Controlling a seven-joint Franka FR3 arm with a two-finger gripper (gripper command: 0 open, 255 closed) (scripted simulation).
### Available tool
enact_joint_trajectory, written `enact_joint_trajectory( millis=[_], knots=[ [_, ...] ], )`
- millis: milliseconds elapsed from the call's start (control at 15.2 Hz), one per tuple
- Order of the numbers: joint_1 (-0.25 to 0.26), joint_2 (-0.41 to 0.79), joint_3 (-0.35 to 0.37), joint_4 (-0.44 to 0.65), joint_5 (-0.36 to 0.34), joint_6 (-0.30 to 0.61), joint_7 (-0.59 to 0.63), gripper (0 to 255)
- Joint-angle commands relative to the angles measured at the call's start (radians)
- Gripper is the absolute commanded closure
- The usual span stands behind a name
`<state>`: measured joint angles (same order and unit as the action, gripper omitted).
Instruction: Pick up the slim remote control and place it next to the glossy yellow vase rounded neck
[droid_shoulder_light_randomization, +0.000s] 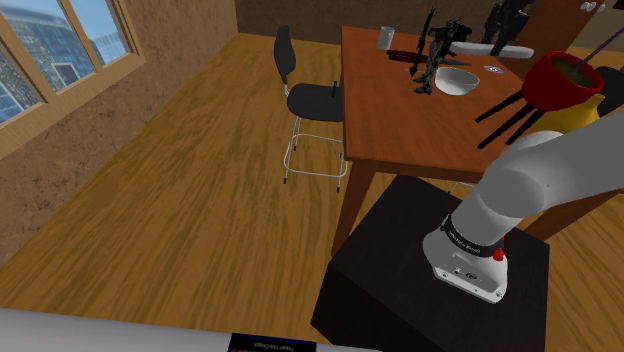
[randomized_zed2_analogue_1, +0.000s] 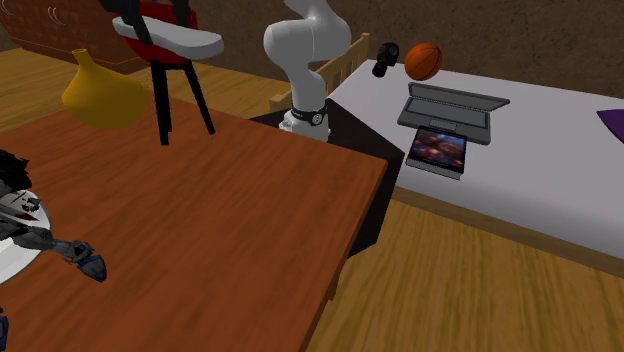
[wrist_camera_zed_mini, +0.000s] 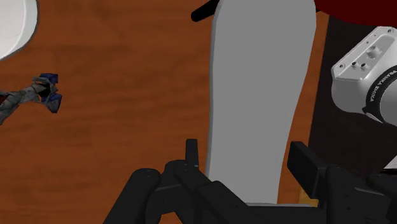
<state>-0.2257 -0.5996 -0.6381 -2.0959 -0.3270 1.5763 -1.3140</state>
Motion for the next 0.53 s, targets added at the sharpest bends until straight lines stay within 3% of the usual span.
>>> enact_joint_trajectory(
  millis=[0,462],
  knots=[
    [-0.030,-0.050,-0.007,-0.022,-0.030,-0.022,-0.027,255],
    [-0.134,-0.208,-0.032,-0.074,-0.127,-0.102,-0.132,255]
  ],
)
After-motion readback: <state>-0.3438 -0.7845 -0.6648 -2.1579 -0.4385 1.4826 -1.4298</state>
